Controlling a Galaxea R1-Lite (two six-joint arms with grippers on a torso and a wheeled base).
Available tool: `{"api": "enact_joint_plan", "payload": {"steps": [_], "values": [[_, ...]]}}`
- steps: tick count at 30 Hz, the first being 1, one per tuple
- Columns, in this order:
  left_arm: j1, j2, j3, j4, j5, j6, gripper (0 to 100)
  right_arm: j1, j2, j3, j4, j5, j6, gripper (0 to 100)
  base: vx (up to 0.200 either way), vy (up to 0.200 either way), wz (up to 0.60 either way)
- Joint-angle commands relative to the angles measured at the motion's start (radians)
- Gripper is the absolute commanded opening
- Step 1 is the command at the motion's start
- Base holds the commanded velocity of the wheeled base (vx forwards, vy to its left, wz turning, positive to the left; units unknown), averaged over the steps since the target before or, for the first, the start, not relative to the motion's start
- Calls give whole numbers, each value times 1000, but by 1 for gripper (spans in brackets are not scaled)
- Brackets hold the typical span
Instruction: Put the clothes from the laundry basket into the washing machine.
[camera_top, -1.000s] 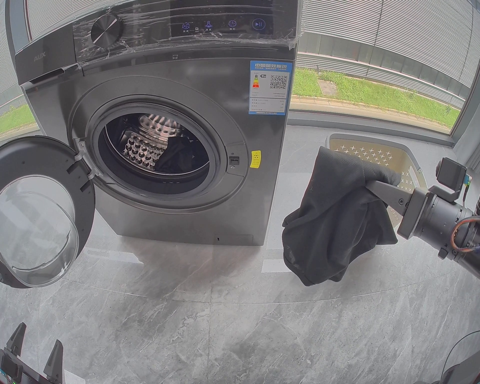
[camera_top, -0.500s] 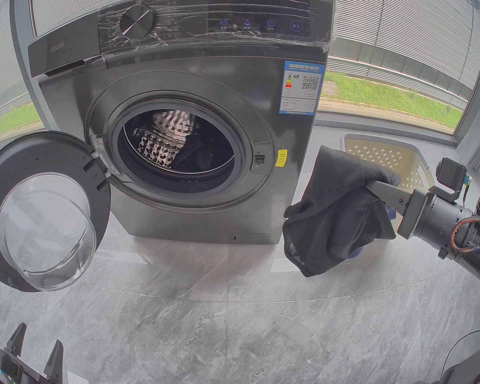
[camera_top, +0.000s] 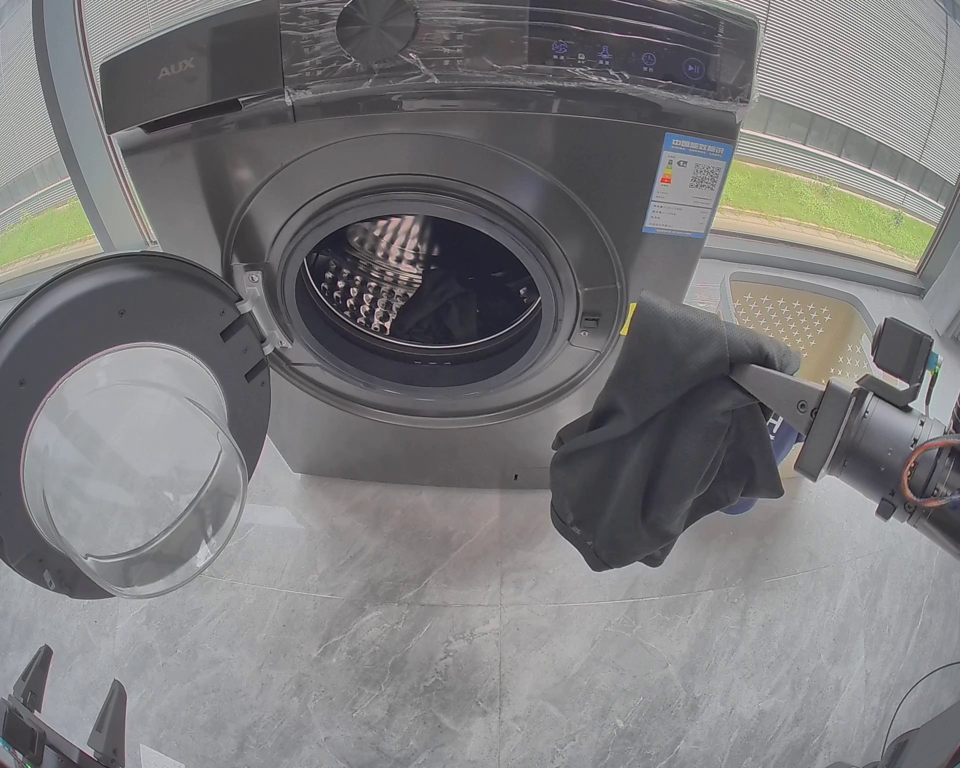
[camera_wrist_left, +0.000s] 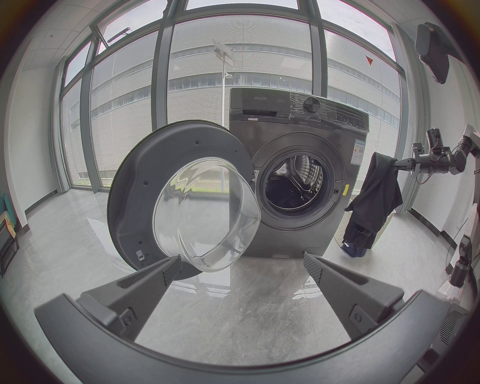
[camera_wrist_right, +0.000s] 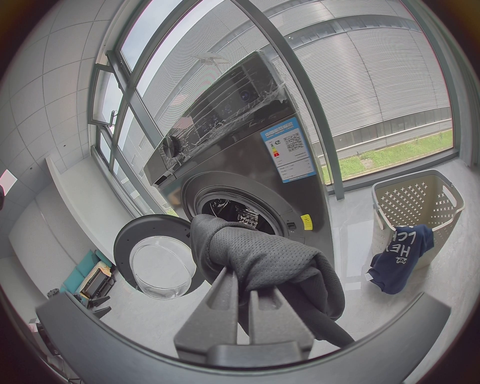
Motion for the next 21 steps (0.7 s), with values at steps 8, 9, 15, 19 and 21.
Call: {"api": "enact_joint_plan", "payload": {"steps": [8, 9, 15, 19, 21], "values": [[1, -13, 18, 0, 0, 0, 100, 0, 1, 1, -1, 0, 0, 0, 0, 100, 0], [1, -13, 18, 0, 0, 0, 100, 0, 1, 1, -1, 0, 0, 0, 0, 200, 0], [1, -13, 18, 0, 0, 0, 100, 0, 1, 2, -1, 0, 1, 0, 0, 200, 0], [1, -13, 18, 0, 0, 0, 100, 0, 1, 4, -1, 0, 1, 0, 0, 50, 0], [1, -13, 18, 0, 0, 0, 100, 0, 1, 5, 1, 0, 1, 0, 0, 0, 0]]}}
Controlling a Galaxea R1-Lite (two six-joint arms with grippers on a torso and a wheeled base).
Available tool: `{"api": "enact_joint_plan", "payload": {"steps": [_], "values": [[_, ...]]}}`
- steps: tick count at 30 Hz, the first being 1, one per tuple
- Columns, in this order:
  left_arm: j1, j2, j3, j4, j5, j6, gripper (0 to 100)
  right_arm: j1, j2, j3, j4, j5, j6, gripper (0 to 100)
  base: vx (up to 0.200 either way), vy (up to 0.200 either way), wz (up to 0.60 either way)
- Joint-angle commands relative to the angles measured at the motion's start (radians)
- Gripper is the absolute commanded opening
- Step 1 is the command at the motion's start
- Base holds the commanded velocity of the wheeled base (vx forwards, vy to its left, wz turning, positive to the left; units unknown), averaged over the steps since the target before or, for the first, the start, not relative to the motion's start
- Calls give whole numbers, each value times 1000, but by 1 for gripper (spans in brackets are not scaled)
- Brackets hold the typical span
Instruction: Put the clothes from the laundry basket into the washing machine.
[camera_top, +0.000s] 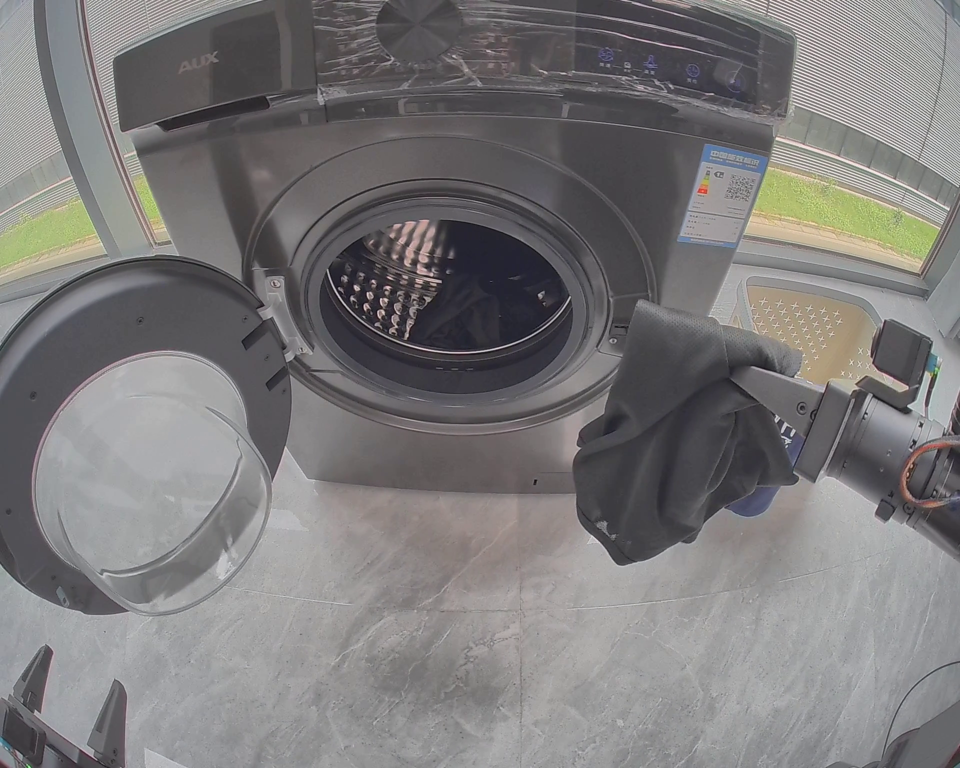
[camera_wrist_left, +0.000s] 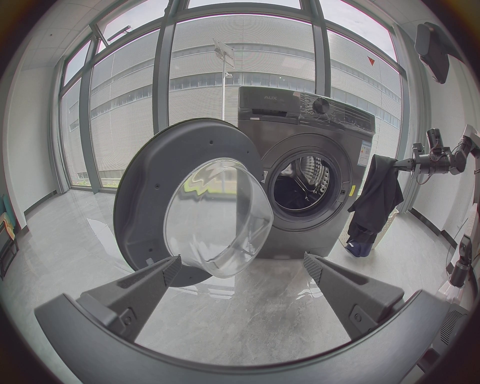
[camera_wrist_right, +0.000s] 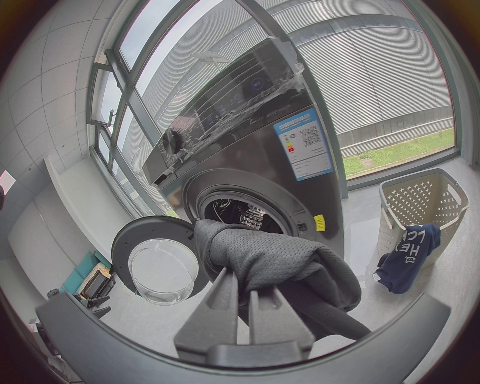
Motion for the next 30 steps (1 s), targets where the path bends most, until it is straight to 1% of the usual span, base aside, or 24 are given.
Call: {"api": "enact_joint_plan", "payload": {"steps": [1, 7, 9, 10, 11, 12, 13, 15, 18, 19, 21, 22, 23, 24, 25, 27, 28, 29, 30], "values": [[0, -13, 18, 0, 0, 0, 100, 0, 1, 5, 1, 0, 0, 0, 0, 0, 0], [0, -13, 18, 0, 0, 0, 100, -2, 23, 16, -4, 3, 3, 0, 0, 0, 0], [0, -13, 18, -2, 0, 1, 100, 1, 56, 20, -8, 3, 24, 0, 0, 0, 0], [0, -13, 18, -2, 0, 3, 100, 9, 72, 22, -13, 3, 32, 0, 0, 0, 0], [2, -15, 18, -2, 0, 6, 100, 32, 87, 25, -16, 3, 34, 0, 0, 0, 0], [2, -15, 18, -2, 2, 18, 100, 60, 101, 25, -19, -9, 34, 0, 0, 0, 0], [2, -15, 18, 0, 2, 21, 100, 73, 110, 20, -21, -13, 32, 0, 0, 0, 0], [2, -15, 18, -2, -4, 17, 100, 100, 111, 8, -25, -23, 29, 0, 0, 0, 0], [3, -15, 18, -2, -4, 20, 100, 103, 116, -7, -36, -28, 27, 0, 0, 0, 0], [5, -15, 18, 0, -4, 21, 100, 103, 127, -24, -61, -25, 31, 0, 0, 0, 0], [5, -15, 18, 0, -4, 27, 100, 109, 139, -41, -94, -20, 38, 0, 0, 0, 0], [5, -16, 18, -2, -4, 36, 100, 110, 148, -50, -114, -20, 40, 0, 0, 0, 0], [5, -16, 18, -6, -3, 40, 100, 110, 157, -55, -130, -20, 41, 0, 0, 0, 0], [5, -16, 15, -26, 0, 26, 100, 110, 171, -60, -150, -20, 44, 0, 0, 0, 0], [5, -16, -16, -55, 0, 6, 100, 112, 182, -63, -165, -22, 44, 0, 0, 0, 0], [11, 2, -104, -86, -27, -29, 100, 121, 202, -70, -190, -22, 44, 0, 0, 0, 0], [11, 13, -123, -80, -46, -31, 100, 127, 208, -73, -196, -23, 46, 0, 0, 0, 0], [5, 45, -142, -65, -101, -26, 100, 135, 217, -81, -202, -23, 46, 0, 0, 0, 0], [6, 67, -146, -55, -139, -25, 100, 138, 228, -87, -202, -23, 47, 0, 0, 0, 0]]}}
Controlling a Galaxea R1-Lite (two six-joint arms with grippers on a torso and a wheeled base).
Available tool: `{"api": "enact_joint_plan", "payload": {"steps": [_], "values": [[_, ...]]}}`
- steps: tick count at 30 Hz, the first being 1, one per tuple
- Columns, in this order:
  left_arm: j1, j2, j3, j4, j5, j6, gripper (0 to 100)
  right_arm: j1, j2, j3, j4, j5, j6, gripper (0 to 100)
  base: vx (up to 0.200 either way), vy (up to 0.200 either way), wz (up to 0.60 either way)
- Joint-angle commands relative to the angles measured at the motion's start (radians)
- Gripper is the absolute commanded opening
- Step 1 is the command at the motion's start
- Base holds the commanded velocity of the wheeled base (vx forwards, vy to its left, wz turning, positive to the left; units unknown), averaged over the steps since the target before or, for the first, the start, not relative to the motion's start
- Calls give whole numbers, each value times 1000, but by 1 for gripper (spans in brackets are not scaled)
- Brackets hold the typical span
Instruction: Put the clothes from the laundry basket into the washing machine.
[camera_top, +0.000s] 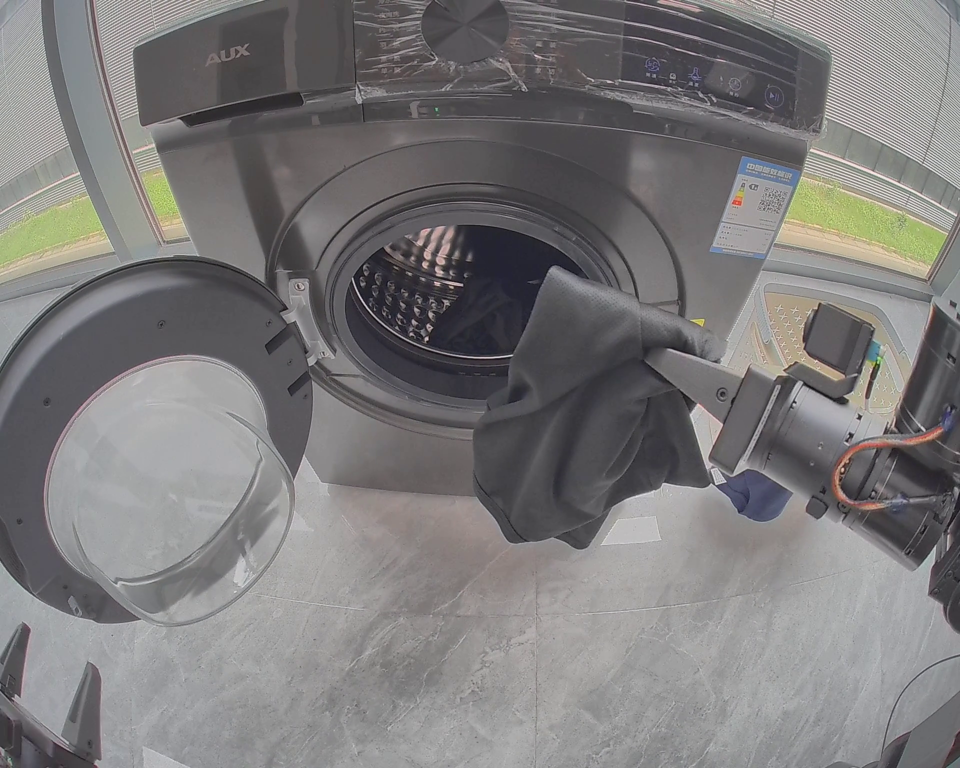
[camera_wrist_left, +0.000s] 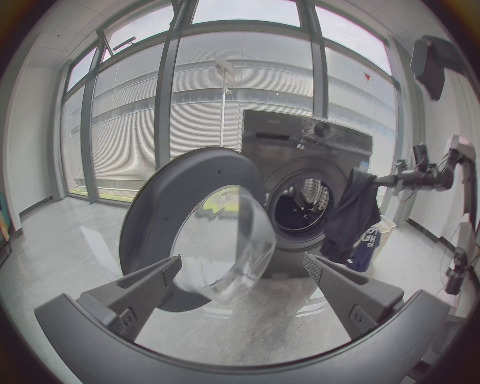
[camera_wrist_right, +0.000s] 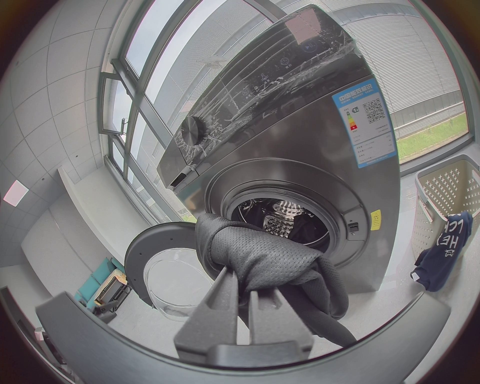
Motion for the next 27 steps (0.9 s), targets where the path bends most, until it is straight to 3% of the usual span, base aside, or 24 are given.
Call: {"api": "enact_joint_plan", "payload": {"steps": [1, 6, 7, 8, 11, 14, 18, 27], "values": [[5, 94, -100, 4, -154, -22, 100, 24, 80, -37, -31, -2, 11, 0, 0, 0, 0], [-18, 241, -100, -39, -332, -37, 100, 33, 115, -79, -76, -13, 59, 0, 0, 0, 0], [-18, 247, -101, -42, -338, -37, 100, 33, 115, -79, -76, -13, 59, 0, 0, 0, 0], [-19, 315, -112, -70, -385, -34, 100, 35, 117, -86, -80, -11, 59, 0, 0, 0, 0], [-30, 506, -141, -182, -453, -25, 100, 50, 132, -105, -82, -11, 60, 0, 0, 0, 0], [-64, 701, -146, -323, -463, -17, 100, 66, 143, -123, -88, -9, 60, 0, 0, 0, 0], [-130, 838, -146, -424, -454, -11, 100, 67, 157, -140, -127, -5, 60, 0, 0, 0, 0], [-292, 1114, -215, -556, -428, -23, 100, 67, 152, -140, -130, -11, 59, 0, 0, 0, 0]]}}
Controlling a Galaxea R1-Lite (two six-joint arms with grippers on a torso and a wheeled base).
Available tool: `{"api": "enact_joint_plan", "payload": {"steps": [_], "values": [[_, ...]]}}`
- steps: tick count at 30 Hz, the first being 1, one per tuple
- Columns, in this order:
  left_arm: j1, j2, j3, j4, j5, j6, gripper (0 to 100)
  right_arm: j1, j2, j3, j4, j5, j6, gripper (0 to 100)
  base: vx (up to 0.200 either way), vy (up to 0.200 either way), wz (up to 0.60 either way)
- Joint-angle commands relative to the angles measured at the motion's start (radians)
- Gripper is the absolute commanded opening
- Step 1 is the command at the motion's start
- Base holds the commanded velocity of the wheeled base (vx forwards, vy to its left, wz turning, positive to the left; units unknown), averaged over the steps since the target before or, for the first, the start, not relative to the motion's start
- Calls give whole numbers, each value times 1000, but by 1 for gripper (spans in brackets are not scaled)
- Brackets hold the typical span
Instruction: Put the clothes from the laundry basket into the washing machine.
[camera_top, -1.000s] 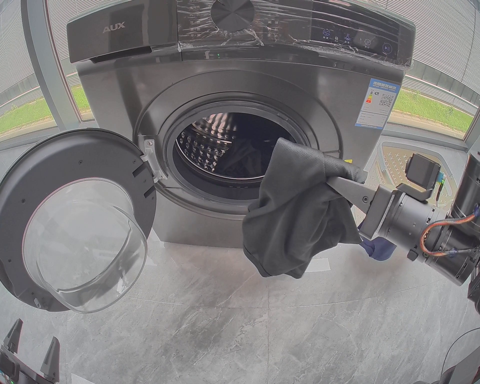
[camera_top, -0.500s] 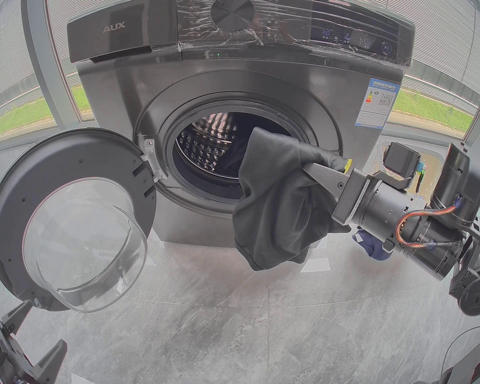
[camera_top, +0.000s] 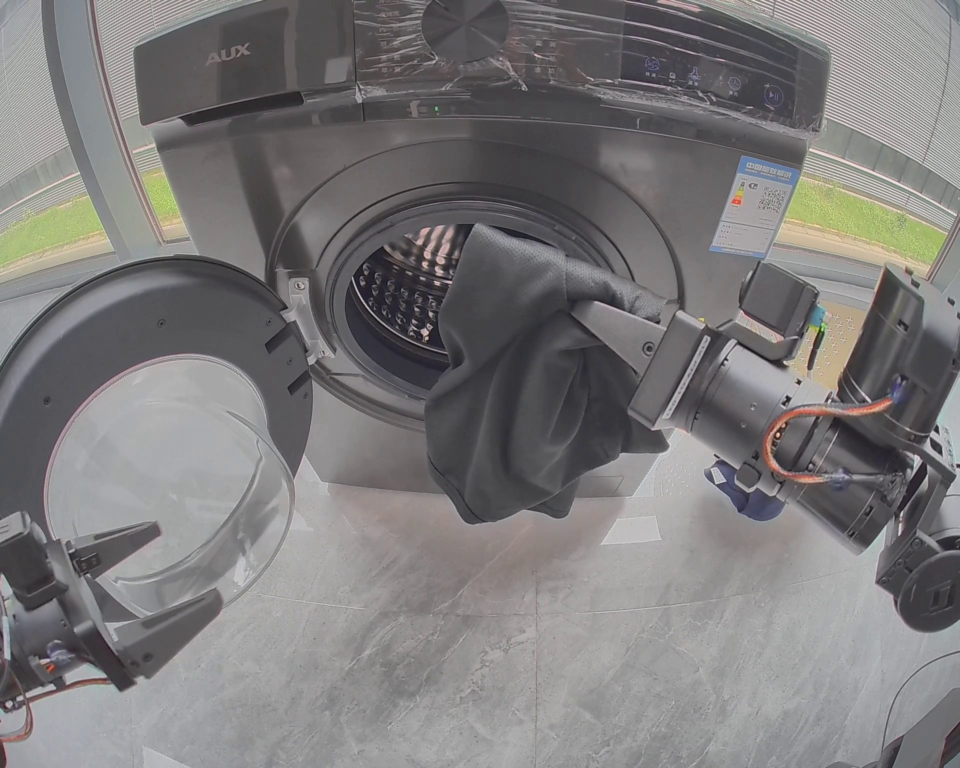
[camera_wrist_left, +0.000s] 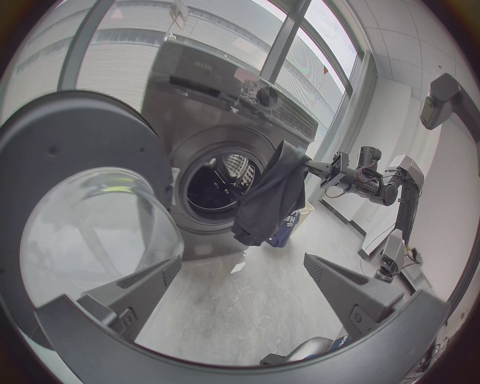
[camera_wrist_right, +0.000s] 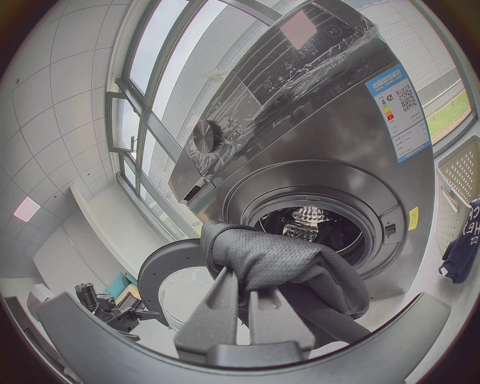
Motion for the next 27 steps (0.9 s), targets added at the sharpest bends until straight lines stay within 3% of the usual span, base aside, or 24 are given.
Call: {"api": "enact_joint_plan", "payload": {"steps": [1, 9, 21, 27], "values": [[-130, 303, -65, -116, 14, -4, 100, 7, 12, -15, -11, -3, 1, 0, 0, 0, 0], [-209, 536, -144, -288, 69, -19, 100, 7, 13, -15, -13, -4, 1, 0, 0, 0, 0], [-235, 738, -251, -367, 58, -29, 100, 9, 7, -12, -11, -4, 1, 0, 0, 0, 0], [-256, 838, -329, -401, 60, -58, 100, 9, 6, -9, -13, -4, 1, 0, 0, 0, 0]]}}
